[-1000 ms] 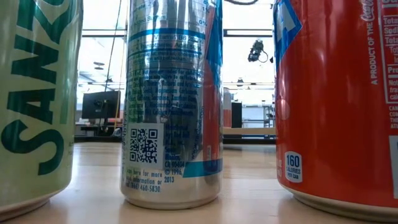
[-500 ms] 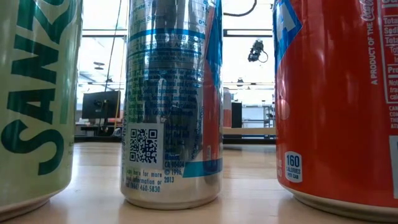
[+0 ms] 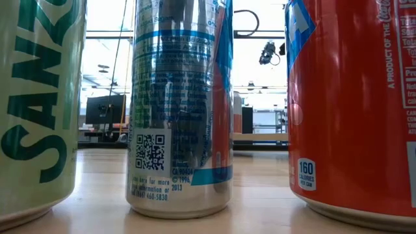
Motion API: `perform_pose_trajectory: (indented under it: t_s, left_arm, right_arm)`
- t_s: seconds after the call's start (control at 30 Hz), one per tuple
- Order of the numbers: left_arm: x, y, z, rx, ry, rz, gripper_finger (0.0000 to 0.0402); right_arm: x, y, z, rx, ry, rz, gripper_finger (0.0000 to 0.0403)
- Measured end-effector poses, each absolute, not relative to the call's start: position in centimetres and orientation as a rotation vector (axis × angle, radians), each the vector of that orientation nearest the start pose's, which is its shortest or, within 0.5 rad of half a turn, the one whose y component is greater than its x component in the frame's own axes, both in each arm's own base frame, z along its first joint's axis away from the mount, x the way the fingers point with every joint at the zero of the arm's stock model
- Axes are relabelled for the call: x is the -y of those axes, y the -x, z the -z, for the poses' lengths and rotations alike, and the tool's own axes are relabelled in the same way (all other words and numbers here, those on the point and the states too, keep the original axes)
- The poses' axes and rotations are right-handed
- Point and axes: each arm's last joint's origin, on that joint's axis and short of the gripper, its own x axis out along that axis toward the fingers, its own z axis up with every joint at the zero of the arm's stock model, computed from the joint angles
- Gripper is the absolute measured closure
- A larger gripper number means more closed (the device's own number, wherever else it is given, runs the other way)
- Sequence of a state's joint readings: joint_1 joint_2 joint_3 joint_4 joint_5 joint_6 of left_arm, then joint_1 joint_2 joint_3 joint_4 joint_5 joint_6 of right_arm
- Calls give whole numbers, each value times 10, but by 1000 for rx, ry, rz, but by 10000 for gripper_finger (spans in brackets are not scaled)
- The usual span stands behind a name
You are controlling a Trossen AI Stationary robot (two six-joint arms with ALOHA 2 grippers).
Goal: Place canned beverage on shelf
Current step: Put the orange soda can on the shelf
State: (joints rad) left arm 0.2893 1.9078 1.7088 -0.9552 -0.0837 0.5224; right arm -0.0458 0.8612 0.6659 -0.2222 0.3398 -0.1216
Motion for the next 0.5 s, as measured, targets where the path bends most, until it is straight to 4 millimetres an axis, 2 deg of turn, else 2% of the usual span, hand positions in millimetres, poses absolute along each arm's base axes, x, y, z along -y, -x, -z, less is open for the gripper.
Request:
perform_pose_trajectory:
  t_s: [0.13, 0.5]
  left_arm:
    - [-117, -386, -266, -1242, -328, -10, 88]
    - [-131, -385, -282, -1246, -219, -110, 88]
  right_arm:
    - [25, -187, -278, -422, 165, 368, 80]
    - [26, -187, -278, -412, 132, 344, 80]
